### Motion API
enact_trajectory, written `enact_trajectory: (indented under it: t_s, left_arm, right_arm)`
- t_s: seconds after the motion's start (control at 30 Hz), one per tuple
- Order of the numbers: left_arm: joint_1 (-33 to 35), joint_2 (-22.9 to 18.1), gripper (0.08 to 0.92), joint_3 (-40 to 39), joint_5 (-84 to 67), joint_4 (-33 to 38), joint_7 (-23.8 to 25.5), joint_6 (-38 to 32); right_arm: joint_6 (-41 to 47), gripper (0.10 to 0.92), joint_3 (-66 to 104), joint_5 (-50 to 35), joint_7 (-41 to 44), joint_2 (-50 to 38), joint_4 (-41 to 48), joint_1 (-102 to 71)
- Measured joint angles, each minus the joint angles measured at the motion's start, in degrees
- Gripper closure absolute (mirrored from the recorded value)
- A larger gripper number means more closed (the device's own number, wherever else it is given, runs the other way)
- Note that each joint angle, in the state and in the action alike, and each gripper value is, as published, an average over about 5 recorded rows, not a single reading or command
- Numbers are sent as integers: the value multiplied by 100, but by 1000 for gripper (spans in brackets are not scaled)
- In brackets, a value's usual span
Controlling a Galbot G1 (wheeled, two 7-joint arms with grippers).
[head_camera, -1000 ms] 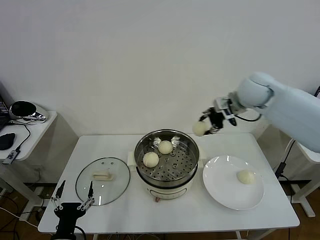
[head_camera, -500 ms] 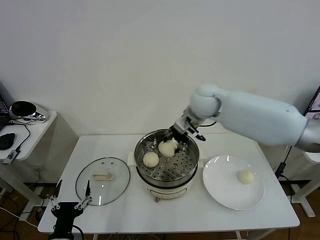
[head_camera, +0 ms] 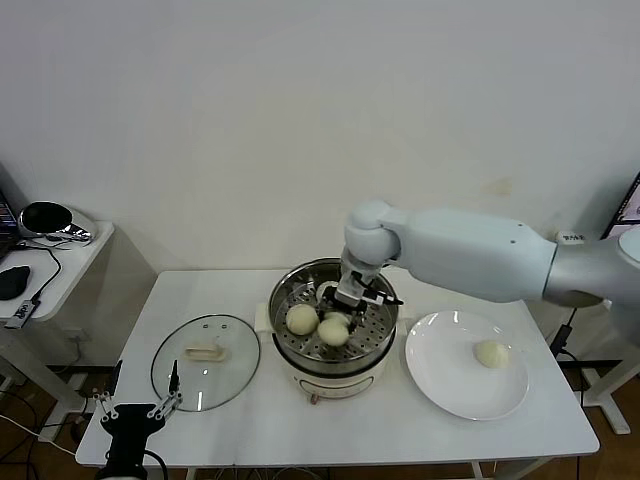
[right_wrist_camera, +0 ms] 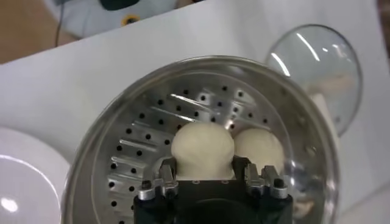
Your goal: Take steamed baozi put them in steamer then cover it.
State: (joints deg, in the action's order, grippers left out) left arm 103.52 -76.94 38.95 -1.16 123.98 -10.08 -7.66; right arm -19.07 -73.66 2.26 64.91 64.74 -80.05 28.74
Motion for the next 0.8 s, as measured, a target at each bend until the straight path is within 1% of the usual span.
enact_trajectory:
  t_s: [0.13,0.23,0.3,0.47,0.57,0.7,0.8]
  left_arm:
    - [-5,-5,177,0,-1,-2,-2,-2]
    - [-5,-10,177,-2,-1,-2,-2,-4]
    - [-4,-11,177,-3,-1,-3,-2,-5]
    - [-4,-11,177,-6,-2,0,-2,-5]
    - [-12,-7,177,-10,-3,11,-2,-6]
    - [-15,4,177,-15,-8,37,0,-5]
    - [-15,18,177,-17,-11,52,1,-5]
  right_arm:
    - [-186,440,-40,77,6,29,-21,-39]
    - [-279,424,-59,101,3,40,-53,-57]
    - [-335,386,-66,107,0,39,-77,-54]
    - [-427,250,-56,96,-10,-2,-138,35]
    - [-453,210,-4,77,14,-66,-174,128]
    - [-383,203,117,25,109,-235,-239,273]
    - [-164,203,192,-74,183,-451,-319,400]
